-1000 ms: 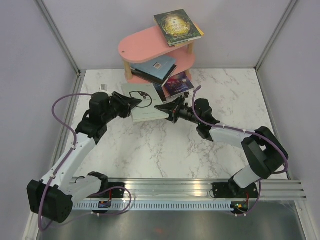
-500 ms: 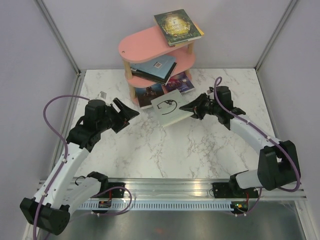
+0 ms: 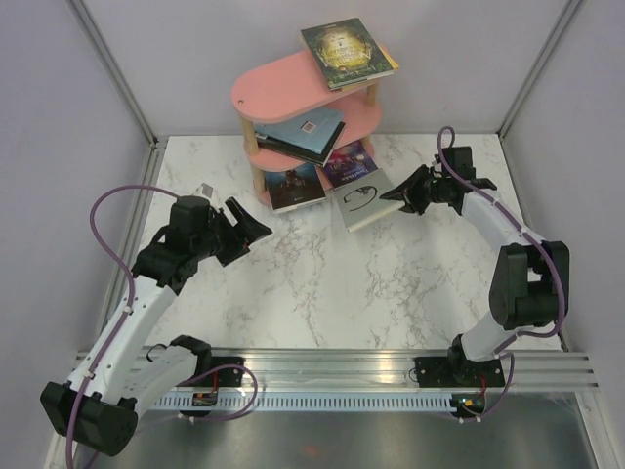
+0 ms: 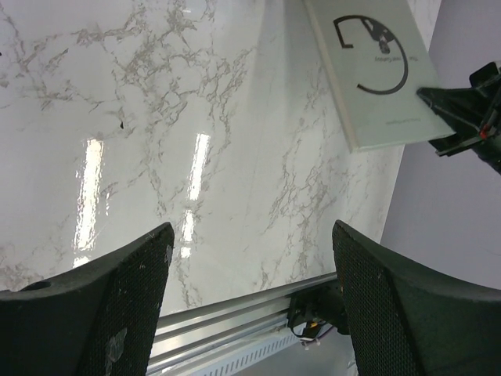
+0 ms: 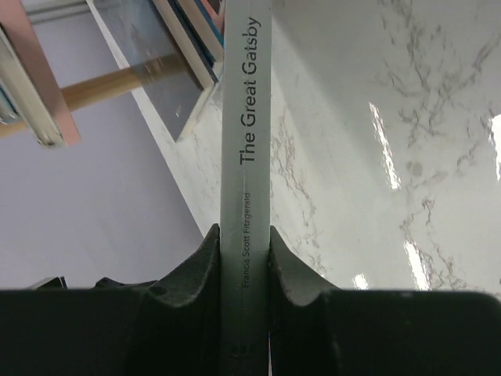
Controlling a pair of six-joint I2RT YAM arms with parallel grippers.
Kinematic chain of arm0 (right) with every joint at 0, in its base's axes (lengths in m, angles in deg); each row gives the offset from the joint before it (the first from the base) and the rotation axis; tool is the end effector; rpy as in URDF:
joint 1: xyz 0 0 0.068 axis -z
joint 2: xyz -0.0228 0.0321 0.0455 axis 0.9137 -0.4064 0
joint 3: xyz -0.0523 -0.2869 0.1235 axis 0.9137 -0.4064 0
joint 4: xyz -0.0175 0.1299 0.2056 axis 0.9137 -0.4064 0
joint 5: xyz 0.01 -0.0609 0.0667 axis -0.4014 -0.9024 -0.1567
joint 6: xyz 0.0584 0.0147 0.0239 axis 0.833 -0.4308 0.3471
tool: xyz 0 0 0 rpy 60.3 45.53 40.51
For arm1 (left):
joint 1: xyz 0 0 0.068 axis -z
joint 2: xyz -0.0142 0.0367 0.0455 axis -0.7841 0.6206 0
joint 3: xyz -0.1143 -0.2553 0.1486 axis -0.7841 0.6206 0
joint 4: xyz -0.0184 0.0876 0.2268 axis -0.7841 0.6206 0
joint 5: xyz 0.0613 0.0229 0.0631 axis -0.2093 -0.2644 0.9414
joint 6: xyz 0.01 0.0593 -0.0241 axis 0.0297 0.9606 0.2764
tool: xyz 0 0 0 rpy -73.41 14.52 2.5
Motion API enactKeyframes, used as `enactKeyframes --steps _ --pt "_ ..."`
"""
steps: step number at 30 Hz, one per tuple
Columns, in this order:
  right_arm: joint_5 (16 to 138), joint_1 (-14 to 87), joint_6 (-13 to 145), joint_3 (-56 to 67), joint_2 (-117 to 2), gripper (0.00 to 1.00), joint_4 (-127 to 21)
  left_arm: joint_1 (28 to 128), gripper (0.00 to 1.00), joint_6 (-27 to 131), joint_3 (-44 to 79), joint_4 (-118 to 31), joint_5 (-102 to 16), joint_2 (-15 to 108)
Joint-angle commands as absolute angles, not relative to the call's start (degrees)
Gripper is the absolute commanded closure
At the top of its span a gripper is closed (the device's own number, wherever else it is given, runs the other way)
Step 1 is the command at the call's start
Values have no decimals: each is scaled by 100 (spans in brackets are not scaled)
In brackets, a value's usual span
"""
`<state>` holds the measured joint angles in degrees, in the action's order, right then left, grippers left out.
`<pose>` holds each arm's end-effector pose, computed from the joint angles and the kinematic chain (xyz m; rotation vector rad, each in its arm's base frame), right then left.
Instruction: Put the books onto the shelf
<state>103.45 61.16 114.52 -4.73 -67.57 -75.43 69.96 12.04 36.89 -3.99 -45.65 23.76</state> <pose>0.3288 0.0563 0.2917 0.8265 2.4459 1.1637 0.1455 -0.0581 0.3457 -0.5592 2.2792 -0.8478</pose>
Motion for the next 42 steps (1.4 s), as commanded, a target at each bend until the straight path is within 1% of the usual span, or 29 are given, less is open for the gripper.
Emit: enactKeyframes --steps 1,8,11,16,19,20,23,26,31,41,42 --pt "10863 6241 11348 423 -6997 100 -7020 6966 16 1503 3548 -339 -4647 2278" --pt "11003 6242 11444 1530 -7823 100 -6967 6957 16 1609 3372 -163 -4506 2198" --pt "11064 6250 11724 1698 -8235 100 -6600 6957 15 1661 3293 -67 -4445 2198" --pt "11249 6250 12016 1795 -8535 100 -6063 6939 15 1784 3074 126 -4313 2198" --pt "11197 6242 12463 1725 -8816 100 -5290 6913 14 1811 3038 214 -4199 2190" --pt "11179 6241 12577 1725 -9043 100 -4784 6913 14 1820 3021 223 -4190 2190" --pt "11013 6242 12974 1786 -9509 100 -4113 6895 14 1820 2915 302 -4198 2268" --pt "10916 6242 13176 2014 -9975 100 -3831 6895 14 1837 2827 407 -4190 2286" --pt "10810 6250 13466 2304 -10591 100 -3548 6895 15 1776 2757 610 -4041 2199" --pt "10599 6241 13580 3192 -11470 100 -3750 6878 15 1495 2941 821 -3882 1873" --pt "10625 6241 13581 3262 -11541 98 -3750 6886 15 1468 2959 821 -3882 1865"
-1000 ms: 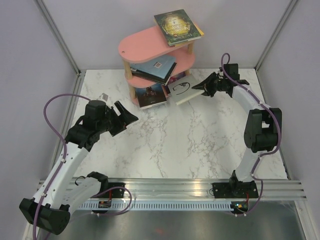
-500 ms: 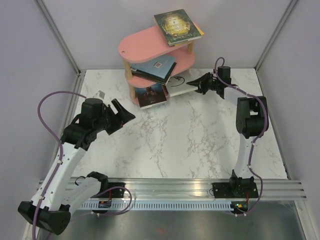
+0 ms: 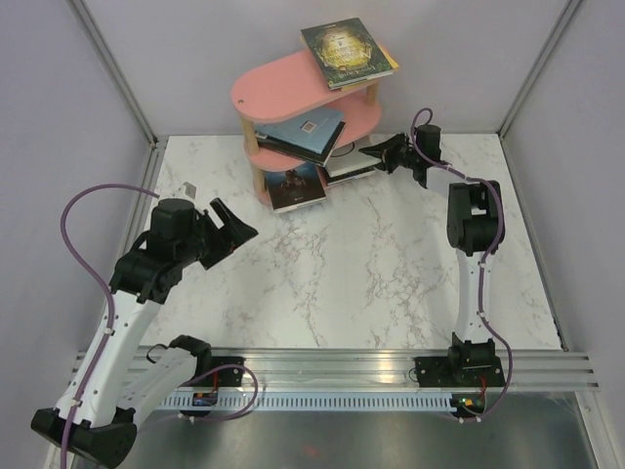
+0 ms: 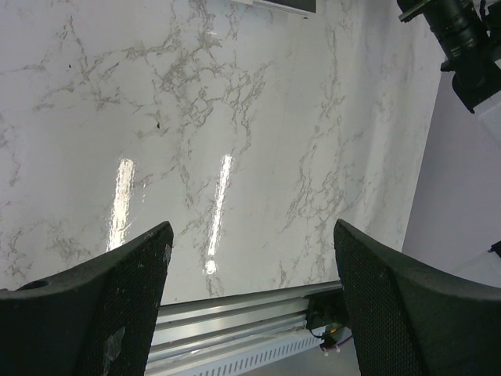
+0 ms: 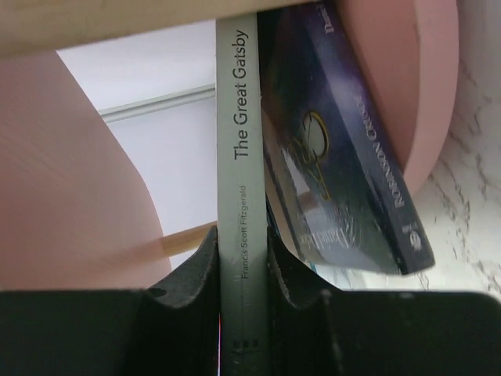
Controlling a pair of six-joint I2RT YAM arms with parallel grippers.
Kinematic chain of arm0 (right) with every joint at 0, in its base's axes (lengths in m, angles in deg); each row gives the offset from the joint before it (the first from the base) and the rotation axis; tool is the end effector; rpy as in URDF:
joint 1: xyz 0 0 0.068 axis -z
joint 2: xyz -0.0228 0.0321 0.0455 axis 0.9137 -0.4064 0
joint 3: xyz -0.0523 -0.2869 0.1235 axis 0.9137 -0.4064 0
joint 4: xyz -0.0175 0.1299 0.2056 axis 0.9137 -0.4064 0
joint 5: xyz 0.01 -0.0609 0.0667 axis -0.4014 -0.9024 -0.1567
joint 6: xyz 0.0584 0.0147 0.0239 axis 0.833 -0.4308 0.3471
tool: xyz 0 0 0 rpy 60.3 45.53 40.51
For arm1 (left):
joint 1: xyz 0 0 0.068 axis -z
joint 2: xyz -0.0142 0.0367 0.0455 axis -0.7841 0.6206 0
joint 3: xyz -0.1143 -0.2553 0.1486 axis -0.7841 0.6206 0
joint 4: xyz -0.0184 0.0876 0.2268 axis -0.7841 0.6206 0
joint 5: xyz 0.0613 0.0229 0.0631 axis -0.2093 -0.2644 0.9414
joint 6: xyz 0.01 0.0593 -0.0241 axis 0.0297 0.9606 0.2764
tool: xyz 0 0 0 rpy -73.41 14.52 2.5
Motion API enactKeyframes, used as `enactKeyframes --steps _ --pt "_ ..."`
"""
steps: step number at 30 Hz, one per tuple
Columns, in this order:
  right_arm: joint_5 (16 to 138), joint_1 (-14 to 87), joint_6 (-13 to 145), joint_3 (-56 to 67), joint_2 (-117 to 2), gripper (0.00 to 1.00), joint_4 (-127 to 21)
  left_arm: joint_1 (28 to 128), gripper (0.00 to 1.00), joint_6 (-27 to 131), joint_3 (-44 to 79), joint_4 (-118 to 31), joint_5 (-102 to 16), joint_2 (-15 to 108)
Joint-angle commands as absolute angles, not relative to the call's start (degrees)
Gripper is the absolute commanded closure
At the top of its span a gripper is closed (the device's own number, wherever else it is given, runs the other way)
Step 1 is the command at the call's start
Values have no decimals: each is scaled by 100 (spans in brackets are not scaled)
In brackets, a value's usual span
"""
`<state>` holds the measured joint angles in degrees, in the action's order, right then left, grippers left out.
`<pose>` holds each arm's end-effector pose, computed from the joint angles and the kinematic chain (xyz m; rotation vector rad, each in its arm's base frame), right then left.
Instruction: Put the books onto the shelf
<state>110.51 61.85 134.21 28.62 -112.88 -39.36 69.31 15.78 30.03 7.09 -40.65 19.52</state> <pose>0.5578 0.0740 0.1895 0.8448 2.1004 1.5364 0.1159 -0.0422 0.3730 -0.5396 2.2493 -0.7189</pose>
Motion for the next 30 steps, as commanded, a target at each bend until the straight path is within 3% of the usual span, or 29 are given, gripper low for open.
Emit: enactKeyframes --steps 1,2,3,5,6,8,19,23,25,27,28,30 --pt "10678 6259 13572 3350 -11611 89 -3776 6886 15 1442 2985 830 -3891 1856" --pt "10678 6268 13546 3351 -11594 74 -3820 6886 15 1398 3020 821 -3891 1847" --pt "10652 6294 13319 3334 -11551 46 -3960 6878 15 1372 3029 821 -3900 1856" --pt "10477 6347 12950 3202 -11280 27 -4530 6886 16 1319 3064 812 -3900 1865" --pt "10415 6408 12756 3149 -11173 7 -4741 6886 16 1301 3073 812 -3874 1873" --pt "10240 6478 12159 3052 -10909 2 -5461 6886 16 1249 3117 786 -3891 1891" --pt "10045 6989 10672 2351 -9988 2 -7064 6878 16 1292 3170 584 -3970 2119" --pt "10554 6910 10724 1726 -9407 10 -6380 6878 16 1398 3135 496 -3970 2216" --pt "10869 6804 11030 1437 -9074 40 -5811 6886 16 1415 3135 435 -3987 2268" --pt "11029 6673 11591 1277 -8932 87 -5378 6886 16 1424 3144 382 -4031 2330" --pt "11073 6629 11786 1216 -8853 97 -5072 6886 16 1442 3135 338 -4040 2365" --pt "11205 6385 12102 1189 -8817 100 -4736 6886 16 1459 3144 294 -4119 2435"
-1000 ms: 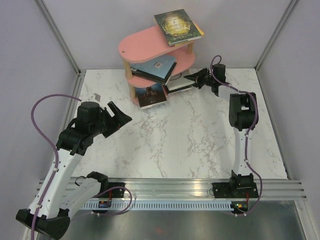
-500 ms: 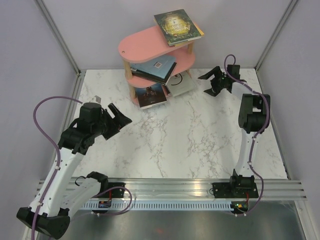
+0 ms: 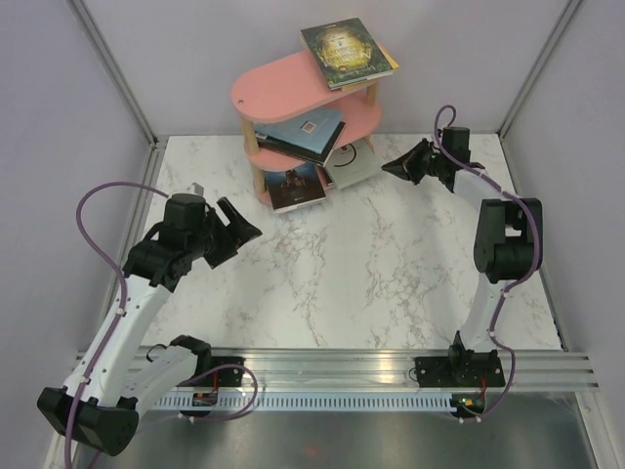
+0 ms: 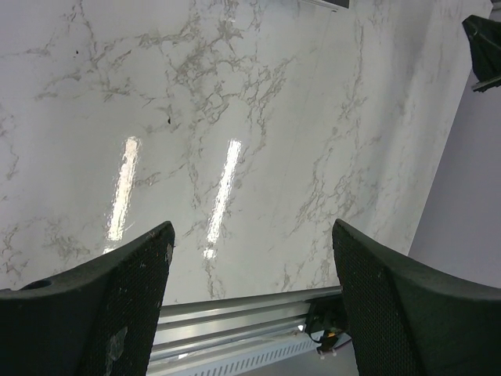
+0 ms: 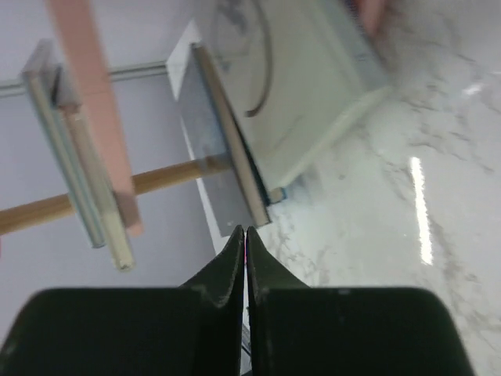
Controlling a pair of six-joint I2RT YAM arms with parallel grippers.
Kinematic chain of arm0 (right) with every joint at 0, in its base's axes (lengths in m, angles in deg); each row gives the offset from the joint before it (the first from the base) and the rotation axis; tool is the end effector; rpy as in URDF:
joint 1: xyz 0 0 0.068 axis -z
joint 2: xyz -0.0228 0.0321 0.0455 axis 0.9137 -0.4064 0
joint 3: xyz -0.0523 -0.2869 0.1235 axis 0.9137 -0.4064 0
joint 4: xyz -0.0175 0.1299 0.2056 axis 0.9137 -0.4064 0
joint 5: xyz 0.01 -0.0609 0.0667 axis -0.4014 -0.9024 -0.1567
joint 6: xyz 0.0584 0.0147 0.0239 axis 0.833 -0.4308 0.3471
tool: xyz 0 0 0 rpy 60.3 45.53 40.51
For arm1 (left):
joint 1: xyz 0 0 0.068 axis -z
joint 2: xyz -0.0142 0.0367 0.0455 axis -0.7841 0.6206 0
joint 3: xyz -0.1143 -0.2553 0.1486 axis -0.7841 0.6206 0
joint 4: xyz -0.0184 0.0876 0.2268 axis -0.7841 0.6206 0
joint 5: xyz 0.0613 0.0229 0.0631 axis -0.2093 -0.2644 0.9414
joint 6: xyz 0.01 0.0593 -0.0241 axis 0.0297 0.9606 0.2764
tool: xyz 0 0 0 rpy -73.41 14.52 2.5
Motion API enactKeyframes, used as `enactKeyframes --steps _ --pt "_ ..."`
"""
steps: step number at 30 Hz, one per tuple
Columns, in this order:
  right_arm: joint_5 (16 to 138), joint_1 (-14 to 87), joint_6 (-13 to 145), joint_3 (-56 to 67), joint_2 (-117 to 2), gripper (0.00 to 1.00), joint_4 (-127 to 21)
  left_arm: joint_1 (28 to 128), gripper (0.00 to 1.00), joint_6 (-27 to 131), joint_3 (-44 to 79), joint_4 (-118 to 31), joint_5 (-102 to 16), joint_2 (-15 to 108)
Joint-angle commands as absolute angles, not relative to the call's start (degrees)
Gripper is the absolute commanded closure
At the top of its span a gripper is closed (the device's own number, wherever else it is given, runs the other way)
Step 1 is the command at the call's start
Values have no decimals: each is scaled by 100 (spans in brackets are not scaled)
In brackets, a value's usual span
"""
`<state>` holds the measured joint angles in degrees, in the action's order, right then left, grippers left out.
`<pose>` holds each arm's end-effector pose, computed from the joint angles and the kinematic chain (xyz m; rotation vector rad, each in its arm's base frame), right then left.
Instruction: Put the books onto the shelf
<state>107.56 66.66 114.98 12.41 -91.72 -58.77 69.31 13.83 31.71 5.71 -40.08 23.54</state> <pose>0.4634 0.0260 0.2499 0.7724 2.2588 1.2413 0.1352 -0.0478 0.3583 -0.6078 2.3124 -0.6880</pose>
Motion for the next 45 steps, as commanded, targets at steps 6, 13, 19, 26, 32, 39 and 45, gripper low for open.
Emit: enactKeyframes --steps 6,13,19,26,32,39,45 --pt "11057 5996 13473 1241 -8852 100 -3147 6886 16 1530 3196 153 -4216 2506" --pt "10520 5934 14635 2400 -9904 100 -1887 6886 16 1775 3047 136 -4269 2515" --pt "9985 5688 13662 4245 -10810 100 -3944 6851 16 1872 2959 215 -4260 2410" --pt "8729 5486 12668 5661 -11277 100 -6112 6816 15 2004 2810 434 -4120 2260" --pt "8244 5223 12017 6444 -11392 100 -7607 6763 13 2171 2695 654 -3935 2163" --pt "8261 4950 11849 6130 -11252 100 -8224 6746 12 2241 2722 742 -4014 2049" --pt "8454 4686 11937 5638 -10936 100 -8215 6720 11 2312 2731 751 -4075 2005"
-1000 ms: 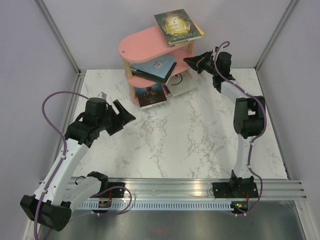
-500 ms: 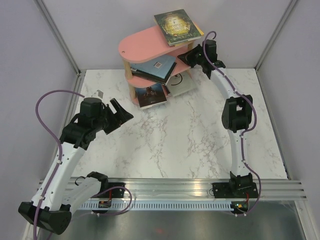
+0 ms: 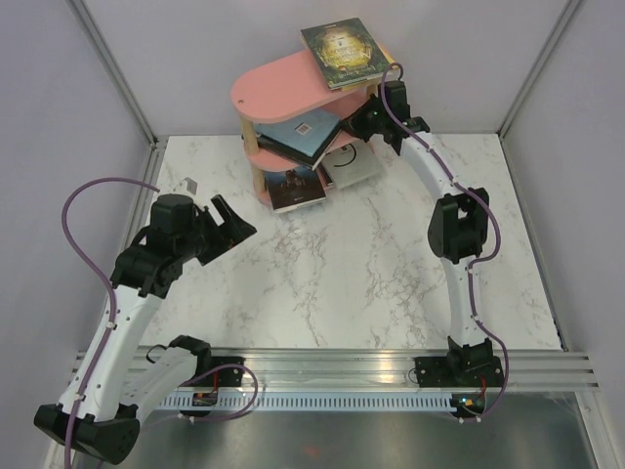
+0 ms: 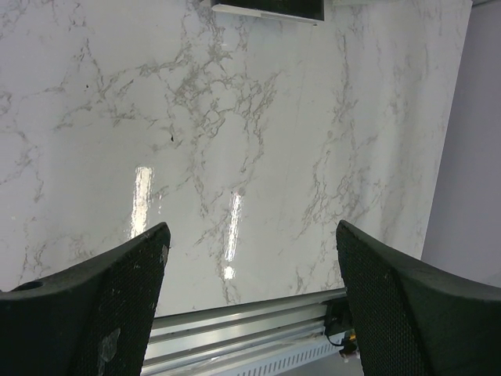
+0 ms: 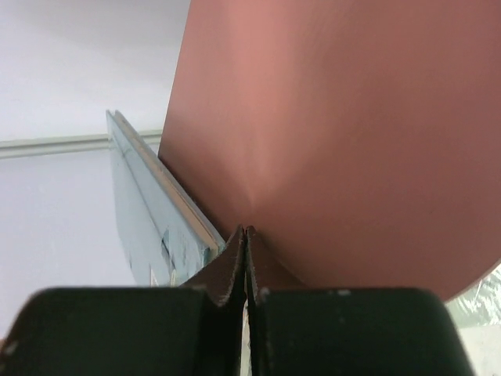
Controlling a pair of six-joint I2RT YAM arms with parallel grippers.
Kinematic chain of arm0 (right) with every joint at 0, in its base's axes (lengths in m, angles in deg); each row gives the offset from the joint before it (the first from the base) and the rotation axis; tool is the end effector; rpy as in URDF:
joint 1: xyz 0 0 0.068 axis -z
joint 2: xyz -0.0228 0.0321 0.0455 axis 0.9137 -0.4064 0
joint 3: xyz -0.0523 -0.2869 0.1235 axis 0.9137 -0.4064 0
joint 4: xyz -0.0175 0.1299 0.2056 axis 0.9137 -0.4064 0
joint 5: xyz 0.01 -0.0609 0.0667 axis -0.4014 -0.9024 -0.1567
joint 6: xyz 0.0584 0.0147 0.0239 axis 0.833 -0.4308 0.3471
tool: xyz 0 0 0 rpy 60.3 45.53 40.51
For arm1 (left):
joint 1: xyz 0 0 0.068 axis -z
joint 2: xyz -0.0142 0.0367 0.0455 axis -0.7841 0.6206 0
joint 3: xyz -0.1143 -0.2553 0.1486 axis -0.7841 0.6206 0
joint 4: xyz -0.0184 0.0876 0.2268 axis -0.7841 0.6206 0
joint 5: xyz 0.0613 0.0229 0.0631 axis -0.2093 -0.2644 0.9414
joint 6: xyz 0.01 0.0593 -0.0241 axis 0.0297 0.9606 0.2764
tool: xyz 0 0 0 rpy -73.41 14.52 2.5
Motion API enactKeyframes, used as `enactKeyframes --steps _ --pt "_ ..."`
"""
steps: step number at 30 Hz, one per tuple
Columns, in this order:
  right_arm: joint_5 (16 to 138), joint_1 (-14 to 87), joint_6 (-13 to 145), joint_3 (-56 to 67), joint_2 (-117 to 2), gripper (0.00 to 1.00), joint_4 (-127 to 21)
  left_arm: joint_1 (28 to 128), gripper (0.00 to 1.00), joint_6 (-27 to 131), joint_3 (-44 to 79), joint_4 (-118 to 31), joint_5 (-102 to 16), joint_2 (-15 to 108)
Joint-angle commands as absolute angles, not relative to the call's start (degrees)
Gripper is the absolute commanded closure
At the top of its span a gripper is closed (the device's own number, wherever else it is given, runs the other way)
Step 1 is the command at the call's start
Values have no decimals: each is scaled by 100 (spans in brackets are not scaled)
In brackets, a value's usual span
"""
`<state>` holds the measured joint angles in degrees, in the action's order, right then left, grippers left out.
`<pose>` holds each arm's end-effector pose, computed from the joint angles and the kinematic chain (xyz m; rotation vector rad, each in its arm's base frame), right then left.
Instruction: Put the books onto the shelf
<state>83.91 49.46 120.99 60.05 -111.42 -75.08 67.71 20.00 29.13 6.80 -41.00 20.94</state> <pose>0.5504 0.1768 0.3168 0.6948 2.1114 1.0693 0.1231 -0.0410 0.3758 -0.4829 2.2522 -0.6721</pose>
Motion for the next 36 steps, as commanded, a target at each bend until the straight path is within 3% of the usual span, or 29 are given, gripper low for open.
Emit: enactKeyframes --steps 1,16,25,27,30,31,32,36 --pt "8454 4642 11946 5549 -10874 100 -8206 6719 11 2321 2739 751 -4084 1996" --pt "8745 4290 12069 3378 -9433 100 -7415 6702 11 2382 2845 751 -4234 1882" --pt "8314 4580 10726 2201 -7746 98 -7415 6684 7 2532 2766 821 -3901 1803" --pt "8357 4580 10383 1814 -7123 88 -7380 6684 5 2567 2748 821 -3803 1829" --pt "8595 4580 9873 1173 -6279 40 -7301 6684 1 2654 2696 725 -3627 1961" --pt "8604 4580 9767 1015 -6077 14 -7301 6676 0 2733 2704 568 -3549 2005" --pt "8604 4580 9757 709 -5744 3 -7310 6676 0 2803 2722 505 -3513 2162" --pt "8314 4580 9758 -207 -5004 2 -7073 6684 0 3443 2984 -81 -2599 2462"
